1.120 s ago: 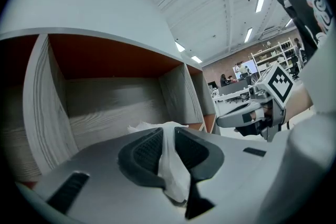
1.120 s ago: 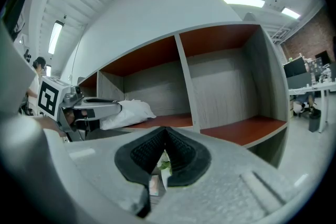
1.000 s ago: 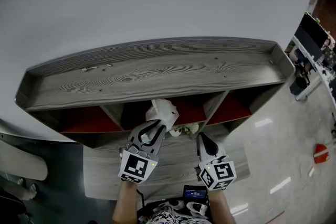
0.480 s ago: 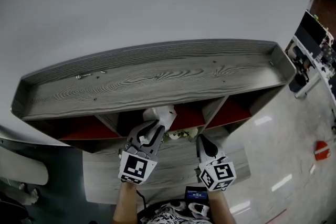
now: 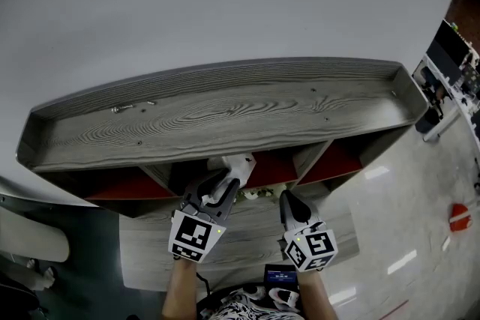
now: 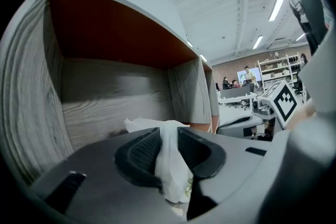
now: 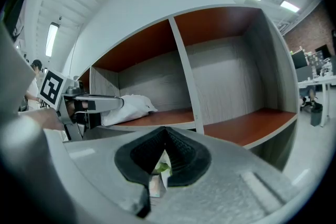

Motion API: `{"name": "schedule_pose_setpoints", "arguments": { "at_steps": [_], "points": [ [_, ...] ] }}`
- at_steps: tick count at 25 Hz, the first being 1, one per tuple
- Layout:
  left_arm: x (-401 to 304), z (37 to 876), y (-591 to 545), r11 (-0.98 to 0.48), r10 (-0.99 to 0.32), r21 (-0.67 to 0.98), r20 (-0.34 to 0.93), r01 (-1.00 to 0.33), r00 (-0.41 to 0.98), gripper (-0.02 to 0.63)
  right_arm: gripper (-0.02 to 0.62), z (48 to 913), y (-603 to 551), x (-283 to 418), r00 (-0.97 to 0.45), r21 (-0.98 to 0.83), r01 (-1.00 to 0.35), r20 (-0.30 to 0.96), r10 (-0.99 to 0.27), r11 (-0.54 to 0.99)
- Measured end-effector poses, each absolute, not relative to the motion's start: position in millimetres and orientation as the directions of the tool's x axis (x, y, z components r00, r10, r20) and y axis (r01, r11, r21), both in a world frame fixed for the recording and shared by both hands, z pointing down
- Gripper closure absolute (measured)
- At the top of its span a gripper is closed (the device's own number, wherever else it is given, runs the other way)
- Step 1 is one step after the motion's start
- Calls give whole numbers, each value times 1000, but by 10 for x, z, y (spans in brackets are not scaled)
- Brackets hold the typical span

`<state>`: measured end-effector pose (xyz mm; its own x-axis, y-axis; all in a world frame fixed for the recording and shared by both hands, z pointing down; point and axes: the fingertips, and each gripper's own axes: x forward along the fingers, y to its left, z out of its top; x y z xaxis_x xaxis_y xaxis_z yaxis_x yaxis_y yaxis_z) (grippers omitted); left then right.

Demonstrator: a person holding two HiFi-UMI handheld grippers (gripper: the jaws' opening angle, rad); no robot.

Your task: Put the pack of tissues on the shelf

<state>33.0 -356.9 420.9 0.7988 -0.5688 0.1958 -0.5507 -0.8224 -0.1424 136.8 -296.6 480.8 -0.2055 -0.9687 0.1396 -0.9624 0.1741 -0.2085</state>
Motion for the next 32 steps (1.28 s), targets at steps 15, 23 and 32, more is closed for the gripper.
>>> {"name": "schedule_pose_setpoints", "arguments": {
  "at_steps": [15,23,32],
  "points": [
    [310,4316,-3581,-747,-664,-198,223,-634,713,348,593,4758,-2857,1354,-220,-217,-958,131,-967,189],
    [208,4276,-3476,-723,-691,-151,177,-675,701,345,592,4749,-2686,1318,-229,-216,-956,126,-965,199],
    [32,4014,-3201,-692,-721,-106,47,-715,691,345,592,4679,-2517,1237,-252,-208,-952,110,-961,226]
  ]
}}
